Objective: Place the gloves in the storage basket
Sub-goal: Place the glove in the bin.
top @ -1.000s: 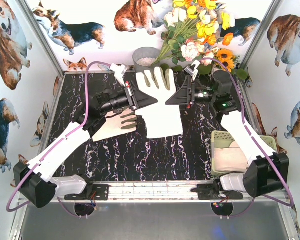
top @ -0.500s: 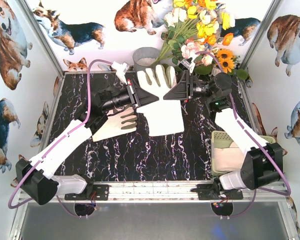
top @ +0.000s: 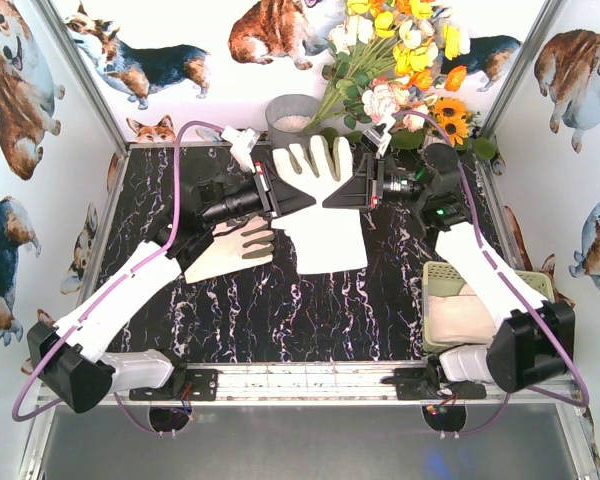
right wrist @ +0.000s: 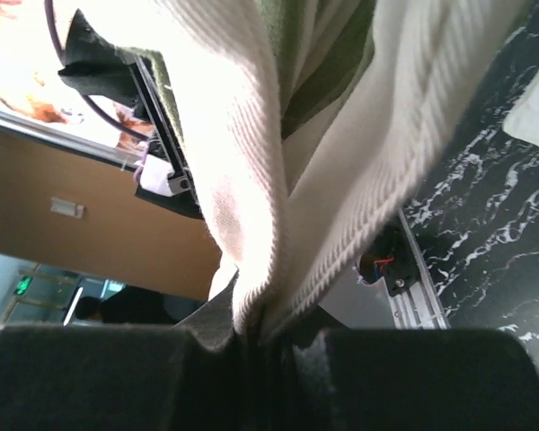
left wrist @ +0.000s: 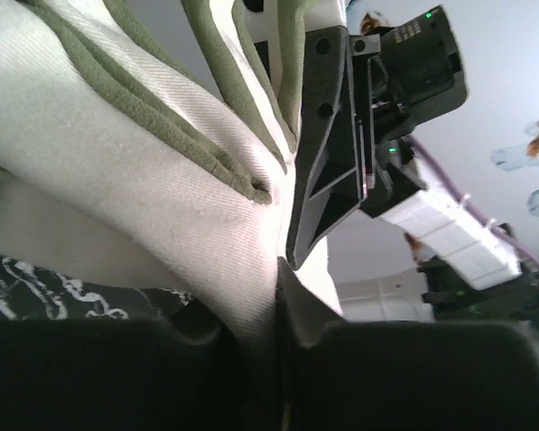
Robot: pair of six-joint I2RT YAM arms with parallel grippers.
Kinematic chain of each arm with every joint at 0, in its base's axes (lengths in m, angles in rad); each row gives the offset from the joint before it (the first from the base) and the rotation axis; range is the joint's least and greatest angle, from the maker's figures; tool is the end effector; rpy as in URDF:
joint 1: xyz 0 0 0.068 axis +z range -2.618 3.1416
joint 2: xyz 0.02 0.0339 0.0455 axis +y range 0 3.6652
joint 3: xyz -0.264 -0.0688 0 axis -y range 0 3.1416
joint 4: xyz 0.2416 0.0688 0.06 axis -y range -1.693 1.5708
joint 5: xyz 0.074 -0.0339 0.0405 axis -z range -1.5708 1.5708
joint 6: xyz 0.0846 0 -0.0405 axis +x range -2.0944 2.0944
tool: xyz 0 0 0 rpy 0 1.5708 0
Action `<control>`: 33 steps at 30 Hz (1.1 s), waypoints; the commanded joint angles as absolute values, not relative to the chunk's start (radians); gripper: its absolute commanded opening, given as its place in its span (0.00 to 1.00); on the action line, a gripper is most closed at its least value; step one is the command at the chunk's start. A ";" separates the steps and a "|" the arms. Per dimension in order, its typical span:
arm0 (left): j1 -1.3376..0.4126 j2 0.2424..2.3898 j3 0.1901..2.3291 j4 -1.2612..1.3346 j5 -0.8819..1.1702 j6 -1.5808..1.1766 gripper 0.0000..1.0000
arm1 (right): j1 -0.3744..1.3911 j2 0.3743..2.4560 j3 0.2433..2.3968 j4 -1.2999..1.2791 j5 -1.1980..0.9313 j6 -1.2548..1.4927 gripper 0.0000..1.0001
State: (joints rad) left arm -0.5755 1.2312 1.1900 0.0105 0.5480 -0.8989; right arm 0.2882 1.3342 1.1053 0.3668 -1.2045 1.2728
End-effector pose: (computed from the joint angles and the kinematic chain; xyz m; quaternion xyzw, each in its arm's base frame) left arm 0.2462 -0.2123 0.4079 0.0747 0.7124 -0.5943 0.3656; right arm 0.2751 0.1639 0.3881 -0.1207 0.6788 0.7016 0.1798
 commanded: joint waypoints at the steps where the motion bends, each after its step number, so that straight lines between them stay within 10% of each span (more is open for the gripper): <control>1: -0.572 1.223 1.239 -0.066 0.493 -0.830 0.20 | 0.257 1.244 1.157 0.111 -1.096 1.065 0.00; 9: -0.542 1.204 1.223 -0.253 0.274 -0.776 0.97 | 0.130 1.169 1.161 -0.392 -0.876 0.841 0.00; 33: -0.435 1.223 1.250 -0.417 0.148 -0.641 1.00 | -0.101 0.877 1.147 -0.990 0.273 0.984 0.00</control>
